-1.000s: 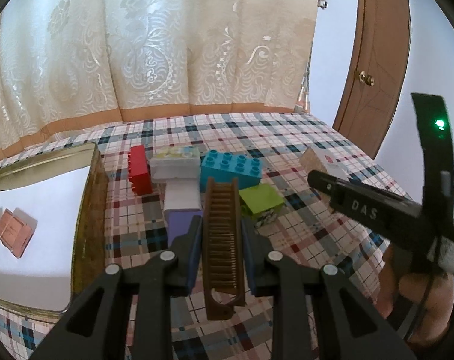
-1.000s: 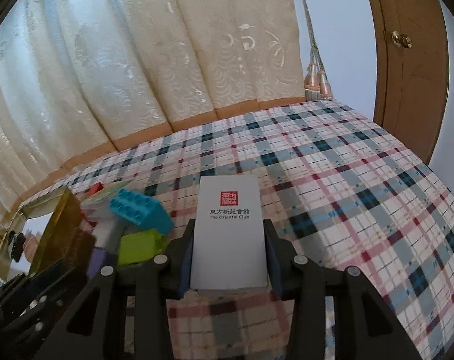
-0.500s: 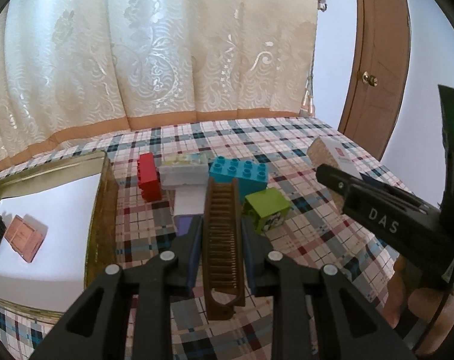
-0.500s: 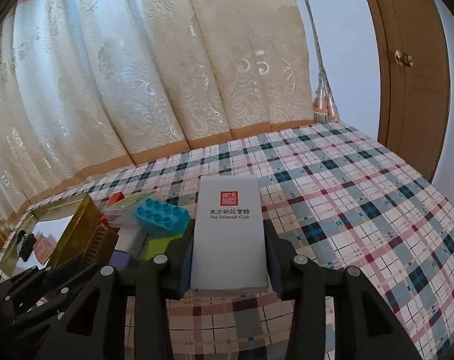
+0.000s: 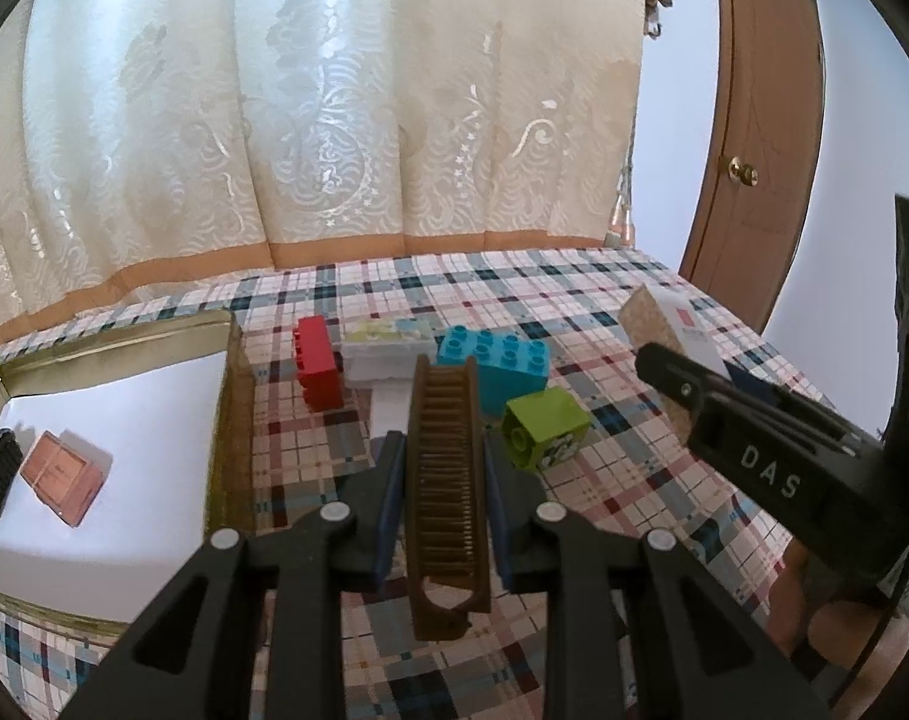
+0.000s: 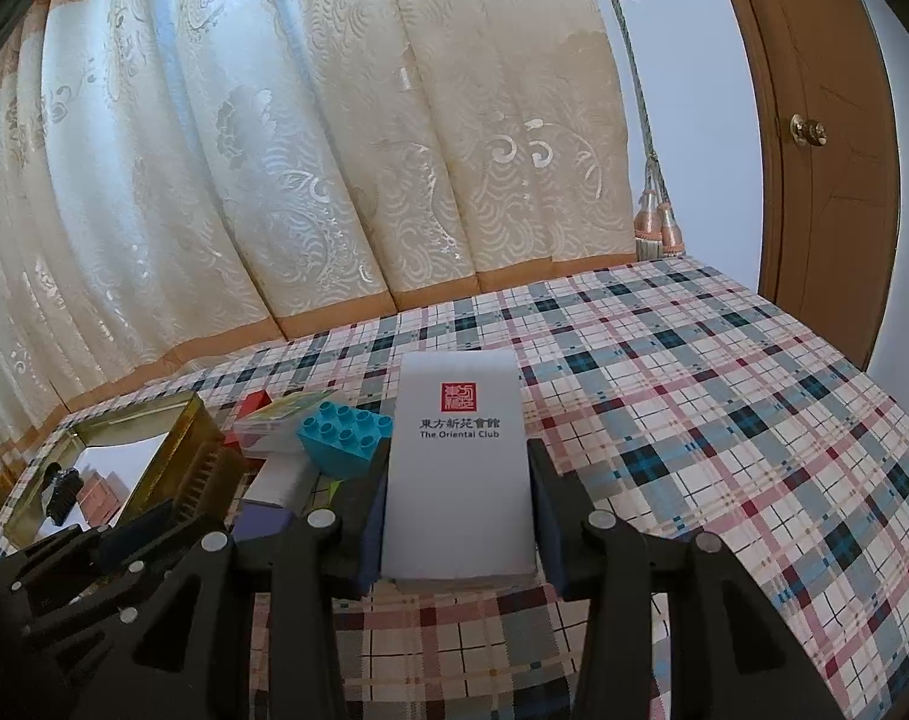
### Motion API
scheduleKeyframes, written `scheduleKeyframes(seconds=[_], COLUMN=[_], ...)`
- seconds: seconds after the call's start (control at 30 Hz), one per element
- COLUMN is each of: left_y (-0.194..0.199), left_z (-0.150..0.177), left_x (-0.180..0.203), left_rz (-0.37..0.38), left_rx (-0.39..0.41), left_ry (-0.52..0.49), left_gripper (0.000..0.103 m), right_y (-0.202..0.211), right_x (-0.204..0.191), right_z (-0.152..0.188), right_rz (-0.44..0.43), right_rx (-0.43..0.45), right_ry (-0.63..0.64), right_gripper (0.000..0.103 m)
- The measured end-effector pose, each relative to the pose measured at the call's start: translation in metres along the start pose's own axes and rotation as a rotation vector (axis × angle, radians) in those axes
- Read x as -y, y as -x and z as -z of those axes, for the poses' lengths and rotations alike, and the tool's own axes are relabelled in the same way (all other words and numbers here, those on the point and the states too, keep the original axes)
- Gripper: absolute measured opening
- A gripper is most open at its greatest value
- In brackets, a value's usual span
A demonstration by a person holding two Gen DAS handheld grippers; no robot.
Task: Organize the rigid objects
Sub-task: 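Lift the comb with the left tool while the right lifts the white box toward the tray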
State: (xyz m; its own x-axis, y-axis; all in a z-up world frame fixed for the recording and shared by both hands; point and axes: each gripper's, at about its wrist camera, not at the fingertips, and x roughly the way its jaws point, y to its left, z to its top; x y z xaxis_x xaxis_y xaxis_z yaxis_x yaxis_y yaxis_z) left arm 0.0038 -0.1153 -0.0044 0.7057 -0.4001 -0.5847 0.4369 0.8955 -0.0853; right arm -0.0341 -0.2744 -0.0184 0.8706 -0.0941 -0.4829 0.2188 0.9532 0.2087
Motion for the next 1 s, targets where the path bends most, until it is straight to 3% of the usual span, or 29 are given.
scheduleKeyframes(seconds=[1.0], left_y=[0.014], left_z=[-0.006], left_x=[-0.024], left_rz=[-0.046], left_rx=[0.049], left_ry=[0.032], left_gripper=[0.023], right_y=[0.008], right_x=[-0.034], right_z=[0.007], right_rz=[0.002], right_rx=[0.039], right_ry=[0.026], right_gripper=[0.044])
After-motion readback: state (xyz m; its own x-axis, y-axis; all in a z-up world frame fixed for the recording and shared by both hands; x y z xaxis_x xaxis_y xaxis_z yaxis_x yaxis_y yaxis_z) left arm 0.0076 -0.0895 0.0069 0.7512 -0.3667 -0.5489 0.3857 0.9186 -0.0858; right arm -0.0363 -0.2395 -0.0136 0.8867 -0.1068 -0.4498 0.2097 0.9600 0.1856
